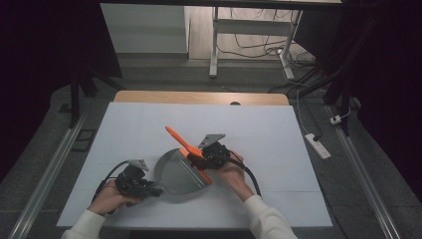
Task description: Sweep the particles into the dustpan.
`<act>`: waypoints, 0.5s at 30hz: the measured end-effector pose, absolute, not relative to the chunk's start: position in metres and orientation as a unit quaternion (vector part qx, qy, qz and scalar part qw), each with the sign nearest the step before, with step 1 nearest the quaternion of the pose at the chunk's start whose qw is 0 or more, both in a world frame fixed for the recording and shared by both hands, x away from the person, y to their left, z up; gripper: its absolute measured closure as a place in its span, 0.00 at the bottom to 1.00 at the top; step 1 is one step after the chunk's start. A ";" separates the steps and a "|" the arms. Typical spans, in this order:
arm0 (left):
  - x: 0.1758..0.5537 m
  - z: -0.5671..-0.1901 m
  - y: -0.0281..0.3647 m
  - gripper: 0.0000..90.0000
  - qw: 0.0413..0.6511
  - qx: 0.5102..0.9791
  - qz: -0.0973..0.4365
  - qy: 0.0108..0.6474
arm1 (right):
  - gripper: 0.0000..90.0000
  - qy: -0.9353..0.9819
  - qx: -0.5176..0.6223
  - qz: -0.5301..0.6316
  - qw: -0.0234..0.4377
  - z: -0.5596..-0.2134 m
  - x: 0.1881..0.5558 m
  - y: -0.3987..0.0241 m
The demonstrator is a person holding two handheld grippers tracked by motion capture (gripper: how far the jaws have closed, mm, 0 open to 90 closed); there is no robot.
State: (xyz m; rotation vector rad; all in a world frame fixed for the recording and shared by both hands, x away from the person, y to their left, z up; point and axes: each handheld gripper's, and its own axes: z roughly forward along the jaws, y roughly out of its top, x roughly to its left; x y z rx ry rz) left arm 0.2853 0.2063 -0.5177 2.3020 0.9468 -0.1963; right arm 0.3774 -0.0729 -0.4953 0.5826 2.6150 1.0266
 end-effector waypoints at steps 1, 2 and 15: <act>0.285 -0.518 0.206 0.68 0.317 0.874 -0.075 0.360 | 0.78 0.903 0.199 0.355 0.137 -0.494 0.377 -0.073; 0.285 -0.518 0.206 0.68 0.317 0.874 -0.075 0.360 | 0.78 0.903 0.198 0.358 0.135 -0.494 0.376 -0.072; 0.285 -0.518 0.206 0.68 0.317 0.874 -0.074 0.360 | 0.78 0.885 0.203 0.397 0.134 -0.474 0.373 -0.081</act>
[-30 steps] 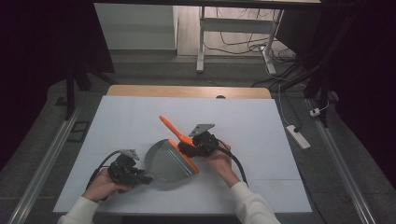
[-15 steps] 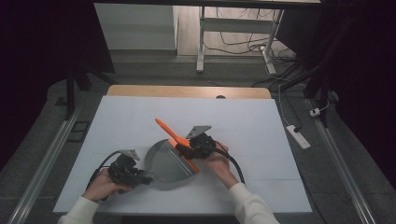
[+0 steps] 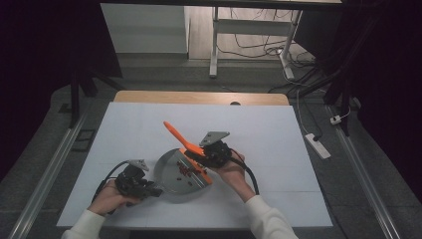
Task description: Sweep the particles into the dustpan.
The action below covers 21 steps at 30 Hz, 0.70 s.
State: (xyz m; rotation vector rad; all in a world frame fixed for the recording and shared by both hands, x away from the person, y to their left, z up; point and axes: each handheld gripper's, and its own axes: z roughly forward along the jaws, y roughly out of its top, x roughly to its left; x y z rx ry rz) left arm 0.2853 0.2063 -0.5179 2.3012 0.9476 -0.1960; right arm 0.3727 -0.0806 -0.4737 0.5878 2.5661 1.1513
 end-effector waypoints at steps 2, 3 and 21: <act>0.285 -0.518 0.206 0.68 0.317 0.874 -0.074 0.360 | 0.78 0.882 0.213 0.398 0.137 -0.472 0.376 -0.087; 0.285 -0.518 0.206 0.68 0.317 0.874 -0.074 0.360 | 0.78 0.880 0.219 0.398 0.138 -0.472 0.377 -0.090; 0.285 -0.519 0.205 0.68 0.312 0.877 -0.074 0.359 | 0.78 0.877 0.271 0.358 0.174 -0.492 0.410 -0.109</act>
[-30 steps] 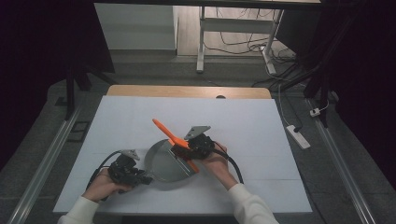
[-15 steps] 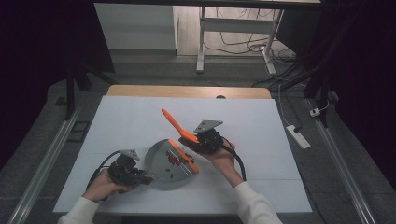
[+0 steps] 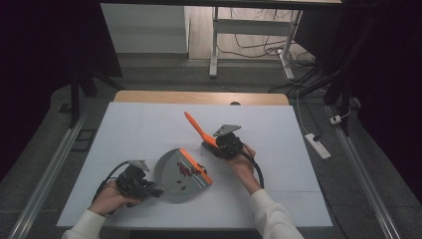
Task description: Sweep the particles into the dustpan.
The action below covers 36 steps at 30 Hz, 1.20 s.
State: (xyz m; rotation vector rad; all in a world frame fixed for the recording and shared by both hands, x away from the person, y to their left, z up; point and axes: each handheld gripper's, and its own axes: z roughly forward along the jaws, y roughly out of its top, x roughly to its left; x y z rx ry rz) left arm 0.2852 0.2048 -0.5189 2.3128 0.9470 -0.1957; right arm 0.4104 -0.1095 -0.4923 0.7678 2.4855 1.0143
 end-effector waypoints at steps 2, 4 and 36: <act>0.285 -0.519 0.205 0.68 0.313 0.876 -0.074 0.359 | 0.78 0.881 0.269 0.351 0.170 -0.495 0.411 -0.109; 0.285 -0.519 0.205 0.68 0.312 0.876 -0.074 0.360 | 0.78 0.881 0.268 0.353 0.164 -0.496 0.410 -0.107; 0.285 -0.519 0.204 0.68 0.312 0.876 -0.073 0.361 | 0.78 0.891 0.237 0.369 0.116 -0.498 0.378 -0.086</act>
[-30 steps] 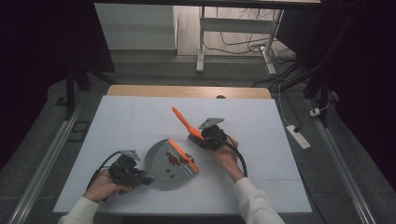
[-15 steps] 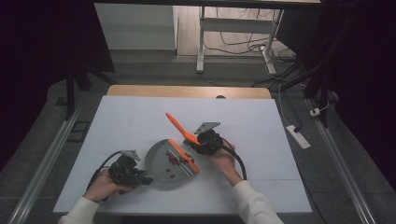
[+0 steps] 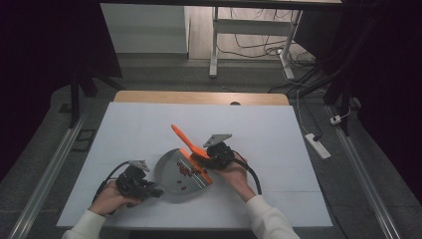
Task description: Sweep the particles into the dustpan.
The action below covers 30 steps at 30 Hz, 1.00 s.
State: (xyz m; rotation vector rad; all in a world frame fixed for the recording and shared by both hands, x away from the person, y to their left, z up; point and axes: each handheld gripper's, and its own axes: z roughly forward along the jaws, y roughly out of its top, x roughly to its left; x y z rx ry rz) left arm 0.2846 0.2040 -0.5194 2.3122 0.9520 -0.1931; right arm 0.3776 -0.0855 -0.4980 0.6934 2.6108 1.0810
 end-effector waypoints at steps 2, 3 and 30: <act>0.285 -0.519 0.204 0.68 0.311 0.877 -0.073 0.359 | 0.78 0.891 0.237 0.371 0.113 -0.498 0.376 -0.084; 0.285 -0.519 0.204 0.68 0.311 0.877 -0.073 0.359 | 0.78 0.892 0.233 0.369 0.114 -0.498 0.375 -0.083; 0.284 -0.520 0.204 0.68 0.308 0.878 -0.072 0.358 | 0.78 0.869 0.273 0.386 0.144 -0.490 0.387 -0.108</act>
